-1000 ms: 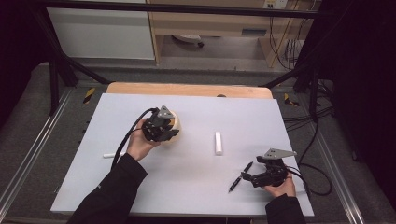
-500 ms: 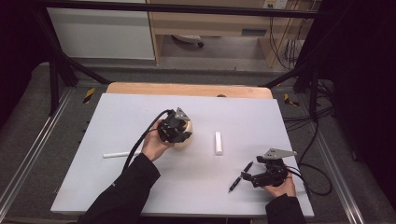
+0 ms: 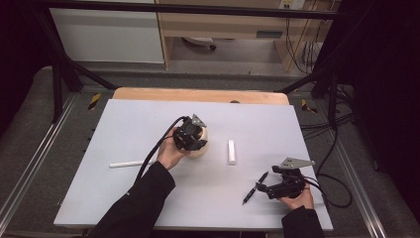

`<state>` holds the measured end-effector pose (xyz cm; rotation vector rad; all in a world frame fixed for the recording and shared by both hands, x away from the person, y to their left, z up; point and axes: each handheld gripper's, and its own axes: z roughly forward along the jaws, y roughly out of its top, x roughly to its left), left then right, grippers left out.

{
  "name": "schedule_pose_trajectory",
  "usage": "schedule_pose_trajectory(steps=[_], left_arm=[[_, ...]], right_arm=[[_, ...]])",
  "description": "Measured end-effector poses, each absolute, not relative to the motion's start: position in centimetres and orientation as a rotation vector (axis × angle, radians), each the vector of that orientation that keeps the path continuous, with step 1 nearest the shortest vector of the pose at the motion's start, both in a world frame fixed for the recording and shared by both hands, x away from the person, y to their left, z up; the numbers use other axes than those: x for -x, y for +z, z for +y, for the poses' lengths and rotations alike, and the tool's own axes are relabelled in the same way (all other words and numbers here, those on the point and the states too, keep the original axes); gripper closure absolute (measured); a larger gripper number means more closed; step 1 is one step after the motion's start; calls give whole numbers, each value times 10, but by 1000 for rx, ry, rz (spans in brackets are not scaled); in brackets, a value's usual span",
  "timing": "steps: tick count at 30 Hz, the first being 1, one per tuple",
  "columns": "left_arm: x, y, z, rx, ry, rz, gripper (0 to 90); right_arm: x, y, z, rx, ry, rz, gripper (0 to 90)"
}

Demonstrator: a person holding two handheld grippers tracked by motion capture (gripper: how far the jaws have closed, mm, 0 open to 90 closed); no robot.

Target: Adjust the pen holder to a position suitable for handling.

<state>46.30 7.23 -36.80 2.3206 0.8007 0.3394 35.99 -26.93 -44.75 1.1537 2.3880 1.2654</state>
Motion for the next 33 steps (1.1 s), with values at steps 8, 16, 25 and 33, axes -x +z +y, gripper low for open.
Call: schedule_pose_trajectory(steps=[8, 16, 25, 33], left_arm=[[-468, -369, 70, -2303, 370, 806, 738], [-469, -371, 70, -2292, 391, 797, 718], [-460, -352, 88, -2226, 428, 798, 492], [-445, -344, 123, -2157, 421, 828, 344]], right_arm=[[-360, -447, -269, -1153, 1266, 2388, 6], [-360, -448, -269, -1157, 1265, 2387, 6], [-360, -447, -269, -1157, 1264, 2382, 6], [-360, -447, -269, -1159, 1257, 2377, 6]])
